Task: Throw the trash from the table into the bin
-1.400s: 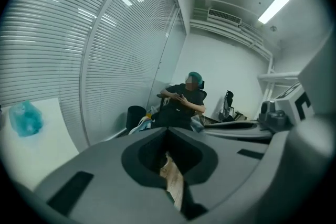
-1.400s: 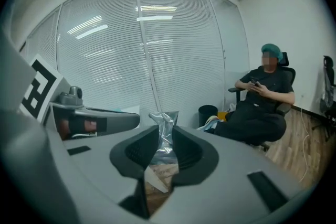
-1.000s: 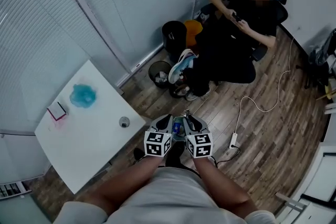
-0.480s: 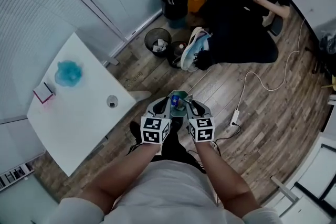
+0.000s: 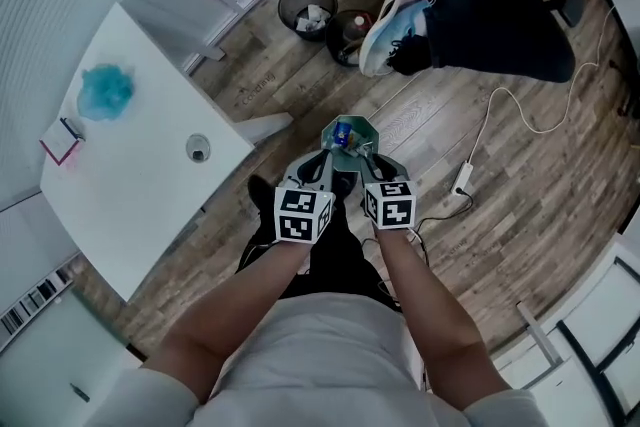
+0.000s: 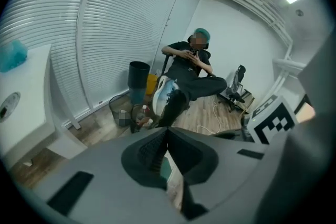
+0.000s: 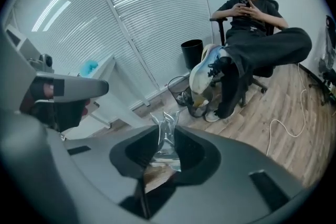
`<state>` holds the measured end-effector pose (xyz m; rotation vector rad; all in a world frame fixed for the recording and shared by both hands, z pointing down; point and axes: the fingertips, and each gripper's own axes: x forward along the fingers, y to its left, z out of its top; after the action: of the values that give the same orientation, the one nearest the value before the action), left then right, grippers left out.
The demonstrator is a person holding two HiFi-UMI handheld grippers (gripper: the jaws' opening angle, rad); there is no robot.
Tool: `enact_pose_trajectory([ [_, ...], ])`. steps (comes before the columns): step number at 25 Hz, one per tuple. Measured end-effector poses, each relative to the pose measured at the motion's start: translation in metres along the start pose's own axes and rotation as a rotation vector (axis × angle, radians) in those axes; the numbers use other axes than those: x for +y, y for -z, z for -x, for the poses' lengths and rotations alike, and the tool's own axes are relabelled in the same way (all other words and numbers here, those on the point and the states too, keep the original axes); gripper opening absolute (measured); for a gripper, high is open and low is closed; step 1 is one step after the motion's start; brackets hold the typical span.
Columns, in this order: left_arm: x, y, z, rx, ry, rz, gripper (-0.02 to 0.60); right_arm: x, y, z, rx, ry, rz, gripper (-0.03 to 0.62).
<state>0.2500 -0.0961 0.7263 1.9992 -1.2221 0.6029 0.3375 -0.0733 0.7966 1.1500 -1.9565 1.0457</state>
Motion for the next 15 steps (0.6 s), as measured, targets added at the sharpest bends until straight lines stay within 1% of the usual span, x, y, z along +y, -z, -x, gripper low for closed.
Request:
enact_pose_trajectory([
  [3,0.01,0.019,-0.016,0.034,-0.012,0.009,0.005,-0.002,0.013,-0.018,0.026,-0.004,-0.008,0.089],
  [7,0.016,0.043,-0.022,0.078,-0.02,0.015,0.005,-0.004,0.032,-0.033,0.078,-0.012,-0.024,0.095],
  [10,0.018,0.052,-0.022,0.094,-0.02,0.017,0.005,-0.009,0.038,-0.042,0.098,-0.014,-0.036,0.115],
  [15,0.022,0.056,-0.02,0.109,-0.015,0.011,0.005,-0.008,0.034,-0.048,0.086,-0.013,-0.032,0.139],
])
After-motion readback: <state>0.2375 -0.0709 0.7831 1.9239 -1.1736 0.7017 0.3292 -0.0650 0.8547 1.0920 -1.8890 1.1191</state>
